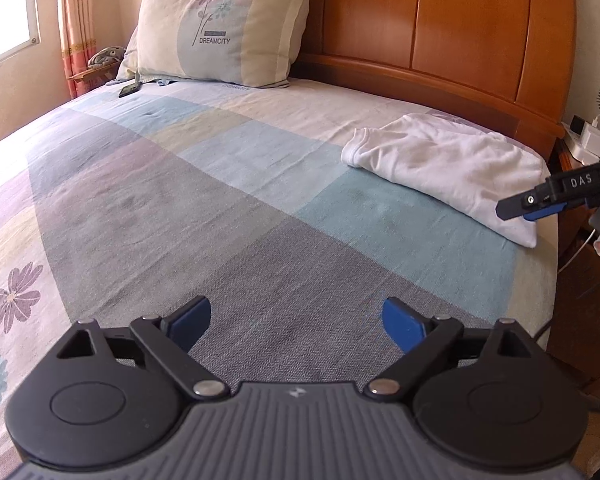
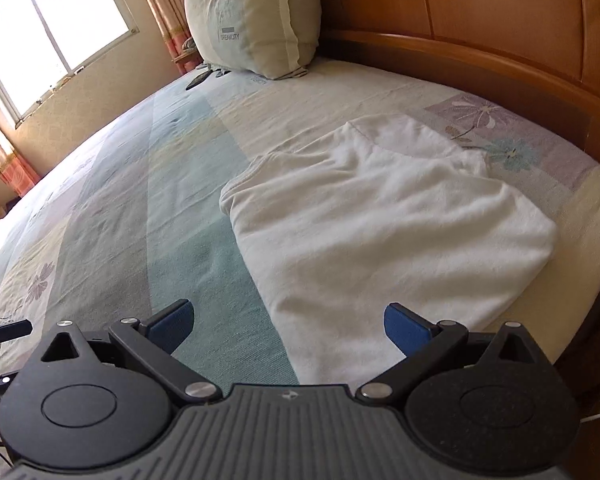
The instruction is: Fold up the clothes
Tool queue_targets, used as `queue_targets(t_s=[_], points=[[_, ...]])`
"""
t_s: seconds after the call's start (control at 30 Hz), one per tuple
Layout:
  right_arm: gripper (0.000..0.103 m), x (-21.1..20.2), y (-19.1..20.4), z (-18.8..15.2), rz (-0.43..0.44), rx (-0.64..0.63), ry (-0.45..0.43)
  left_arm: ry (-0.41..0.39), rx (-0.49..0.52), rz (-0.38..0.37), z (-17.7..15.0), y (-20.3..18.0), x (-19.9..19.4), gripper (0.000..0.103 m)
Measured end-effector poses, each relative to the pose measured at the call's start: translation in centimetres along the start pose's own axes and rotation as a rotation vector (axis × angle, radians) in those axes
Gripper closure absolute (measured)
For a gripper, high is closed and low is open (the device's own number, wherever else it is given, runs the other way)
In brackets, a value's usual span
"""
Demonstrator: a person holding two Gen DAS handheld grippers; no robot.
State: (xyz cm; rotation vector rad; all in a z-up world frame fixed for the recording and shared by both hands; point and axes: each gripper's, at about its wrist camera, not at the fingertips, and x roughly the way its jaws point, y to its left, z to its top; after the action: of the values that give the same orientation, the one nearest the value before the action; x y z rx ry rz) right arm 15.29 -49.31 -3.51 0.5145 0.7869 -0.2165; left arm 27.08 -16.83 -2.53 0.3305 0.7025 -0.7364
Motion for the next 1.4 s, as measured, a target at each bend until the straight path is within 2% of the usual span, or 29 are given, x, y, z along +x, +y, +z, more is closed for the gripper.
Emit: queue_targets(t_s=[0.07,0.13,0.27,0.47,0.63,0.8,0.9,0.97,1.07,1.17,1.3,1.37,1.4], points=[[0.000,0.4,0.2,-1.1,-0.014,-0.002,0.014,-0.003,-0.002,0.010,-0.3,-0.1,-0.1,0.009],[0.000,-0.1,0.0,-1.1,-0.017,-0.001,-0.016,-0.002,-0.016,0.031,-0.4,0.1,-0.1,0.009],[0.000,-1.2,-2.0,2.5,-0.082,0.030,-0.157,0.013,-0.054,0.023,0.0,0.3,-0.1,0.009],[0.000,1.2,-6.7,4.8,-0.212,0.116,-0.228,0.034,-0.007,0.046,0.2,-0.8,0.1,0.009],[0.000,1.1,-6.5,5.8,-0.170,0.110,-0.279,0.048,-0.044,0.047,0.4,-0.9,0.2,0.009],[0.000,1.0,-6.1,6.7,-0.121,0.101,-0.329,0.045,-0.025,0.066,0.7,-1.7,0.5,0.009],[0.000,2.3,-4.9,8.2,-0.106,0.036,-0.329,0.041,-0.019,0.066,0.9,-2.1,0.6,0.009],[0.000,3.6,-5.1,8.8,-0.108,0.025,-0.299,0.044,-0.028,0.066,1.0,-2.2,0.5,0.009],[0.000,5.5,-6.4,9.0,-0.222,0.115,-0.149,0.045,-0.048,0.069,1.1,-2.2,0.2,0.009],[0.000,3.5,-5.5,8.3,-0.171,0.144,-0.150,0.031,-0.077,0.072,1.3,-2.0,-0.3,0.009],[0.000,2.2,-1.2,7.7,-0.037,0.025,-0.160,0.003,-0.114,0.084,1.4,-1.4,-1.1,0.009],[0.000,3.5,0.6,7.6,0.019,-0.030,-0.117,-0.012,-0.126,0.093,1.4,-1.2,-1.5,0.009],[0.000,4.5,1.1,7.4,0.017,-0.031,-0.073,-0.018,-0.131,0.094,1.2,-1.0,-1.8,0.009]])
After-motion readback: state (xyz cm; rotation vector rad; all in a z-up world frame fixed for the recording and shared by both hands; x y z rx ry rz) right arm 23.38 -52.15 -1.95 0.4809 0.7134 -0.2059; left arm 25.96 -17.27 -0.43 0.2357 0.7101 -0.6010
